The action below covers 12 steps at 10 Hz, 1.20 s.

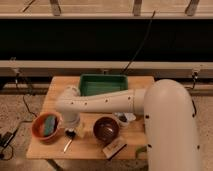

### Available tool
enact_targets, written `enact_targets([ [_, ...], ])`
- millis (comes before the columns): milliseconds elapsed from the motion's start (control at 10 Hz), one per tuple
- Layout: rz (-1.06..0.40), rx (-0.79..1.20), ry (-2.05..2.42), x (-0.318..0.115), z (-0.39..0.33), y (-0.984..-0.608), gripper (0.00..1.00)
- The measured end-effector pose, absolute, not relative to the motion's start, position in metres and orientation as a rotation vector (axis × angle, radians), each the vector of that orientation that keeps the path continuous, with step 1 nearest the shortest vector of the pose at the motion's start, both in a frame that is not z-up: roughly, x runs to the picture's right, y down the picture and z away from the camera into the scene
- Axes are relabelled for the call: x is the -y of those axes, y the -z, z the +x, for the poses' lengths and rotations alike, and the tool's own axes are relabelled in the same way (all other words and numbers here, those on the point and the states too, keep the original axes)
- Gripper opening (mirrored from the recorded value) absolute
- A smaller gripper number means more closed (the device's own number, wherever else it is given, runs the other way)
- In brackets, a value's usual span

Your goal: Place fork in tray

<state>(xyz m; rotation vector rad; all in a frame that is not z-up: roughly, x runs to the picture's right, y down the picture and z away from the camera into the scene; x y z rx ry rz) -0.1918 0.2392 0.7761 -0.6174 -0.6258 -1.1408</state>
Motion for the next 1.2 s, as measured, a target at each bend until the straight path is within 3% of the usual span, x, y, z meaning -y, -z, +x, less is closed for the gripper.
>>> enact_targets([
  [800, -0.646, 0.624, 1.206, -0.264, -0.2, -0.776, 0.8],
  [1200, -0.556, 0.629, 1.167, -0.259, -0.197, -0.771, 0.8],
])
